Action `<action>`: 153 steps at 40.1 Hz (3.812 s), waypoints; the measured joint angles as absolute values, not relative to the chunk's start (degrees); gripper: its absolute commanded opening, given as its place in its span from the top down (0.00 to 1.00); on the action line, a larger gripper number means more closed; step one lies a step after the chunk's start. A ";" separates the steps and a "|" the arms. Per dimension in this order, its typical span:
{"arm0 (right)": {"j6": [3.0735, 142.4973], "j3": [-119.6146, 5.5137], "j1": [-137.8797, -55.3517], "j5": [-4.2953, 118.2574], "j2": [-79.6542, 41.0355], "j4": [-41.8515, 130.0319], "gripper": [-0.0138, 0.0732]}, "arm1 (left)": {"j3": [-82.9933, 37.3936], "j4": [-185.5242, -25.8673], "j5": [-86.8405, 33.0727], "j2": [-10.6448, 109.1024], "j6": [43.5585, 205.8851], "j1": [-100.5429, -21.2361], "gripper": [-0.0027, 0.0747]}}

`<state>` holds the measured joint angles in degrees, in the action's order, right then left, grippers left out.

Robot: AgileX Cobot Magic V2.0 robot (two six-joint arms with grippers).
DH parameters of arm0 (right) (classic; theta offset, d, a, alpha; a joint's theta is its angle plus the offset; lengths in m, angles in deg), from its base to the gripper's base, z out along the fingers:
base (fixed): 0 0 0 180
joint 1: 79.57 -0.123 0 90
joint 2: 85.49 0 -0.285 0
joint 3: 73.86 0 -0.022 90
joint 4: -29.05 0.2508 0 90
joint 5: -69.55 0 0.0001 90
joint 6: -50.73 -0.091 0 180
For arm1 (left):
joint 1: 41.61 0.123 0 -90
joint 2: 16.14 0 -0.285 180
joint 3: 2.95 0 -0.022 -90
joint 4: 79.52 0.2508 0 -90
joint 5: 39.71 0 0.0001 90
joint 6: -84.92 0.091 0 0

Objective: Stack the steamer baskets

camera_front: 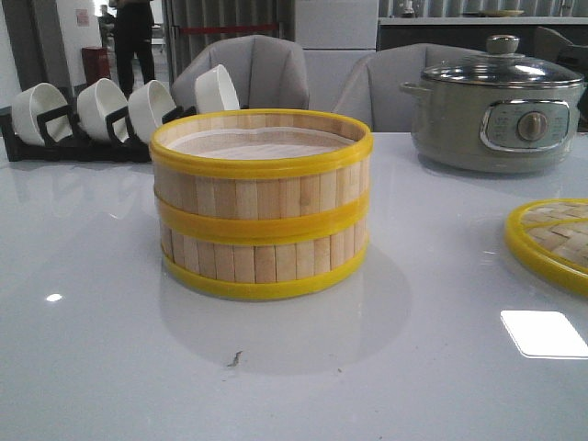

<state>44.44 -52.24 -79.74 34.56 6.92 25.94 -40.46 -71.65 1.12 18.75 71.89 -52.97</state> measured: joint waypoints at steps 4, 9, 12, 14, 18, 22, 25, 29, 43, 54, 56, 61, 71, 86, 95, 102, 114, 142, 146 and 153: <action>44.44 -57.90 -76.48 34.04 12.75 25.74 0.48 | -40.46 -71.65 1.12 18.75 71.89 -52.97 0.84; 44.44 -63.93 -72.75 32.76 18.84 25.60 0.48 | -40.46 -71.65 1.12 18.75 71.89 -52.97 0.84; 44.44 -66.54 -71.28 32.22 21.30 25.47 0.48 | -40.46 -71.65 1.12 18.75 71.89 -52.97 0.84; 44.44 -68.15 -70.59 32.11 22.69 25.21 0.48 | -40.46 -71.65 1.12 18.75 71.89 -52.97 0.84; 44.44 -70.83 -70.26 31.87 25.08 25.08 0.48 | -40.46 -71.65 1.02 18.75 71.89 -52.97 0.84; 44.44 -72.93 -70.26 31.43 27.17 25.08 0.48 | -40.46 -71.65 1.02 18.75 71.89 -52.97 0.84; 44.44 -73.94 -70.26 31.30 28.33 25.08 0.48 | -40.46 -71.65 1.02 18.75 71.89 -52.97 0.84; 44.44 -74.73 -70.26 30.93 29.52 25.08 0.48 | -40.46 -71.65 1.02 18.75 71.89 -52.97 0.84; 44.44 -74.92 -70.71 28.85 30.80 25.92 0.48 | -40.46 -71.65 1.02 18.75 71.89 -52.97 0.84; 44.44 -75.18 -71.51 29.01 32.74 26.39 0.48 | -40.46 -71.65 1.02 18.75 71.89 -52.97 0.84; 44.44 -75.18 -71.51 29.01 32.74 26.39 0.48 | -40.46 -71.65 1.02 18.75 71.89 -52.97 0.84; 44.44 -75.18 -71.62 29.01 32.78 26.39 0.48 | -40.46 -71.65 1.02 18.75 71.89 -52.97 0.84; 44.44 -75.31 -71.62 28.36 32.78 26.39 0.48 | -40.46 -71.65 1.02 18.75 71.89 -52.97 0.84; 44.44 -75.31 -71.62 25.55 31.57 26.39 0.48 | -40.46 -71.65 1.02 18.75 71.89 -52.97 0.84; 44.44 -75.31 -71.62 24.99 31.54 26.39 0.48 | -40.46 -71.70 1.02 18.75 71.85 -52.97 0.84; 44.44 -75.31 -71.62 24.14 31.04 26.50 0.48 | -40.46 -71.70 1.02 18.75 71.85 -52.97 0.84; 44.44 -75.31 -71.70 24.15 30.95 26.61 0.48 | -40.46 -71.70 1.02 18.75 71.85 -52.97 0.84; 44.44 -75.31 -71.70 24.15 30.95 26.61 0.48 | -40.46 -71.70 1.02 18.75 71.85 -52.97 0.84; 44.44 -75.31 -71.70 24.15 30.95 26.61 0.48 | -40.46 -71.70 1.02 18.75 71.85 -52.97 0.84; 44.44 -75.31 -71.70 24.15 30.95 26.61 0.48 | -40.46 -71.70 1.02 18.75 71.85 -52.97 0.84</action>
